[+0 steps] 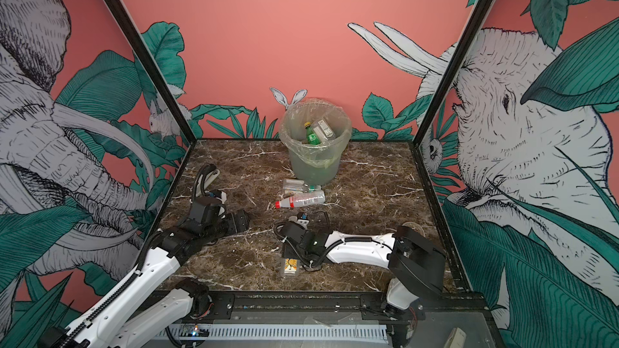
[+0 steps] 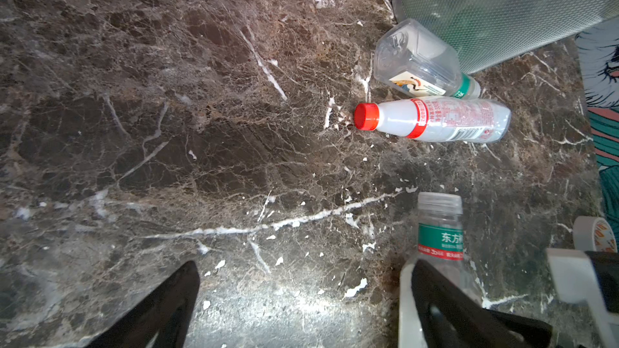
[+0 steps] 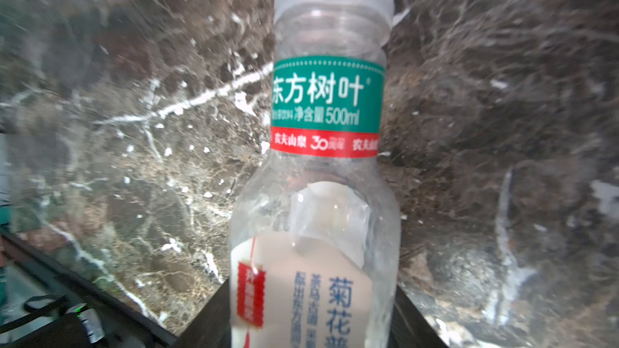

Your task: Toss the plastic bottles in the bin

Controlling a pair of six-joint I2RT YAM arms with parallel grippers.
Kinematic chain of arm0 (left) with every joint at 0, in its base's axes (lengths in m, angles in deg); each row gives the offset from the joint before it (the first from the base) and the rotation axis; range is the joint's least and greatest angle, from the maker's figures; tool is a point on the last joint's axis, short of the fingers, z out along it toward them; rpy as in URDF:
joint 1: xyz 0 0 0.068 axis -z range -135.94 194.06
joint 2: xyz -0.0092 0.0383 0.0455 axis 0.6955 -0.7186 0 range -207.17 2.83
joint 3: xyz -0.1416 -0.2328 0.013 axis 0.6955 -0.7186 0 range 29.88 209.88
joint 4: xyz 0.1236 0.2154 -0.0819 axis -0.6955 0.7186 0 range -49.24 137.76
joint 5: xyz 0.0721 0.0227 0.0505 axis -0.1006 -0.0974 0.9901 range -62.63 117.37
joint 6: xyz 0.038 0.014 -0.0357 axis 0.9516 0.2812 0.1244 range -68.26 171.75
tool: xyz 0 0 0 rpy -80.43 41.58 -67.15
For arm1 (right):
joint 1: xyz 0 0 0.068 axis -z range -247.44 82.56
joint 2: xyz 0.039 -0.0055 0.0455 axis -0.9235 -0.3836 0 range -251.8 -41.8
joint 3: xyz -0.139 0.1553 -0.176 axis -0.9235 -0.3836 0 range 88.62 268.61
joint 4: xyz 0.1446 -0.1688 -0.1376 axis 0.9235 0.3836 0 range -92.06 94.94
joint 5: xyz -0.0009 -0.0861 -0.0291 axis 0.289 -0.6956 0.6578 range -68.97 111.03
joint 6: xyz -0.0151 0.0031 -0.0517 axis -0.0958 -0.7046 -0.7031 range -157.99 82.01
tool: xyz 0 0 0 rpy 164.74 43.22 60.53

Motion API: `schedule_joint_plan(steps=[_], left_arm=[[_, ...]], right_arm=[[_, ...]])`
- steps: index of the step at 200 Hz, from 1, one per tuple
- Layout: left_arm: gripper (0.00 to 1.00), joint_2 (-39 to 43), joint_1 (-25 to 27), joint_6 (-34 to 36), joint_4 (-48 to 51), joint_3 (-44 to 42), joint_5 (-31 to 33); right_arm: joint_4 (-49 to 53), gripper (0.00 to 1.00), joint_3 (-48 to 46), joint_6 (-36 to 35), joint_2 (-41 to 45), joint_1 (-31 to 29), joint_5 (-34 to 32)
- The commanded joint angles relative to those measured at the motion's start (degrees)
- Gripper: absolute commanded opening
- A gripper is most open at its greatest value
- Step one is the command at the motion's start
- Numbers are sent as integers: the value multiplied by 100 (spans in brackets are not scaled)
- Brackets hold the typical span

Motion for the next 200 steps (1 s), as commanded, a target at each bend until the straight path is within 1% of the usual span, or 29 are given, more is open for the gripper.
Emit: schedule_joint_plan(steps=[1, 45, 69, 86, 130, 157, 200], left_arm=[[99, 99, -29, -105, 93, -135, 18], [99, 76, -28, -131, 59, -152, -63], [99, 69, -34, -146, 9, -142, -97], [99, 47, -35, -158, -58, -136, -169], [99, -9, -37, -251, -168, -144, -196], [99, 11, -38, -208, -216, -152, -159], [99, 13, -36, -262, -332, -228, -210]], right_arm=[[-644, 59, -200, -35, 330, 93, -25], [-1150, 59, -667, -59, 777, 334, 162], [-1133, 59, -817, -57, 940, 596, 384], [-1142, 59, -922, -89, 1152, 761, 414], [-908, 59, -1026, -374, 1751, 1212, 460], [-628, 58, -1076, -445, 2134, 1462, 374], [-487, 58, -1216, -610, 2750, 1805, 371]])
